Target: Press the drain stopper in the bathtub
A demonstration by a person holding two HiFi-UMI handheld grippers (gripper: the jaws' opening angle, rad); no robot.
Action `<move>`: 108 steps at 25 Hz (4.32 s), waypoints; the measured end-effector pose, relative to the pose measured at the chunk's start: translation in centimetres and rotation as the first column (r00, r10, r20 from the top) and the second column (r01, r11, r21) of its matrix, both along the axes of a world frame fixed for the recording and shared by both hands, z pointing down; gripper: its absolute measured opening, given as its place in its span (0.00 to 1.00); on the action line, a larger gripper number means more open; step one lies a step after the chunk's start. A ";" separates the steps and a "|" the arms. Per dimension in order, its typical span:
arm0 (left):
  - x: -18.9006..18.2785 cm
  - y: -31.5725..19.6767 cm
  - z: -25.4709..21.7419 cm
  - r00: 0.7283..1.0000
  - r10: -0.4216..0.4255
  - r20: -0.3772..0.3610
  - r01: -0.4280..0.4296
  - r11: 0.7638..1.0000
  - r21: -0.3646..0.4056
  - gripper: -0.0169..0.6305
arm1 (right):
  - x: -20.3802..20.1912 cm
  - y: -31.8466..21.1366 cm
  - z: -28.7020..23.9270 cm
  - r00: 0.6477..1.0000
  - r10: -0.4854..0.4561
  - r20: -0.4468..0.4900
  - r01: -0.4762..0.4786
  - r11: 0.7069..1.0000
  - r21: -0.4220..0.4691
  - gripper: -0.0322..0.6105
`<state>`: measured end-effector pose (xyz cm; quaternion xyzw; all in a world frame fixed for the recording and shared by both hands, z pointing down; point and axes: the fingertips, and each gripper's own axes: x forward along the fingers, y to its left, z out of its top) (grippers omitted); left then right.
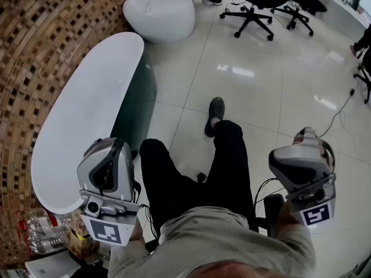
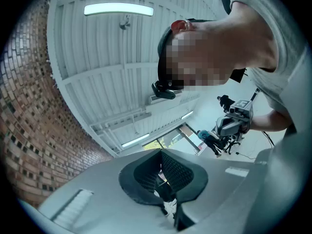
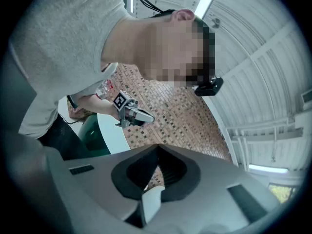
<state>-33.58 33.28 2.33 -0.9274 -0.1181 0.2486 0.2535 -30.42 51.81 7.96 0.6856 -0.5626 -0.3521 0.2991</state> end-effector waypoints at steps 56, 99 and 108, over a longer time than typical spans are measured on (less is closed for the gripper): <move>10.1 -19.9 -0.5 0.514 -0.853 -0.088 0.854 0.519 -0.047 0.04 | 30.4 -30.6 1.8 0.636 -0.735 0.235 0.766 0.637 -0.082 0.05; 30.2 -35.1 6.1 0.251 -0.961 0.120 0.968 0.248 -0.036 0.04 | 47.6 -52.6 4.5 0.308 -0.898 0.314 0.951 0.295 -0.087 0.05; 31.4 -45.9 14.0 0.363 -0.893 0.266 0.929 0.370 -0.025 0.04 | 45.5 -63.2 13.6 0.340 -0.785 0.518 0.940 0.284 -0.187 0.05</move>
